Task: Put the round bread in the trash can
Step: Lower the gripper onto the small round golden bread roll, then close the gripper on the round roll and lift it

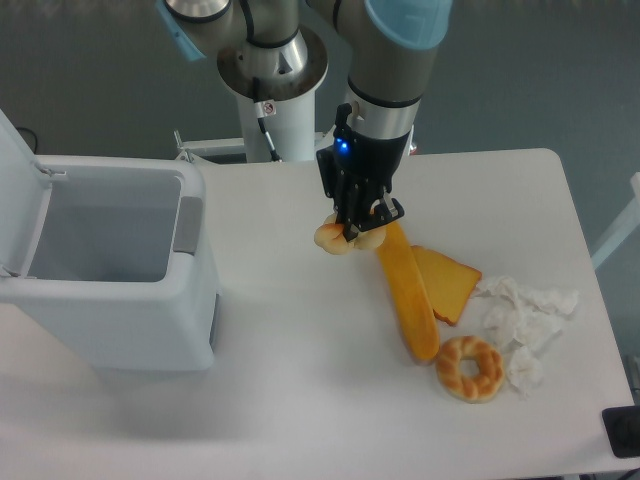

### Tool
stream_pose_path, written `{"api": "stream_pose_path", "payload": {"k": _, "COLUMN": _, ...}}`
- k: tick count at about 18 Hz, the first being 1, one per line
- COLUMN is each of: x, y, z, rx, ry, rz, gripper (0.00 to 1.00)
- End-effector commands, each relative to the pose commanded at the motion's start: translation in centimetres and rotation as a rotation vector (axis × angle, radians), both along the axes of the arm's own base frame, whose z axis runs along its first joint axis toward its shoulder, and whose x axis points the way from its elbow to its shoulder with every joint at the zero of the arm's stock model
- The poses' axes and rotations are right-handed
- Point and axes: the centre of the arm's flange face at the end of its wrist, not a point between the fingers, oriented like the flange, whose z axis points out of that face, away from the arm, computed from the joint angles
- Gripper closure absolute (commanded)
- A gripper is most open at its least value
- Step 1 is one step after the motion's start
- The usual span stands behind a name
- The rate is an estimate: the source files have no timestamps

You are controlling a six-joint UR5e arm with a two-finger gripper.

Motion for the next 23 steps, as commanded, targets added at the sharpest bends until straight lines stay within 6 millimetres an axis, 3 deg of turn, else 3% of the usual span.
{"api": "stream_pose_path", "payload": {"k": 9, "x": 0.0, "y": 0.0, "z": 0.0, "rx": 0.009, "ry": -0.008, "rz": 0.006, "gripper": 1.00}}
{"api": "stream_pose_path", "payload": {"k": 16, "x": -0.2, "y": 0.5, "z": 2.0, "rx": 0.055, "ry": -0.014, "rz": 0.064, "gripper": 1.00}}
{"api": "stream_pose_path", "payload": {"k": 23, "x": -0.1, "y": 0.9, "z": 2.4, "rx": 0.108, "ry": -0.075, "rz": 0.134, "gripper": 1.00}}
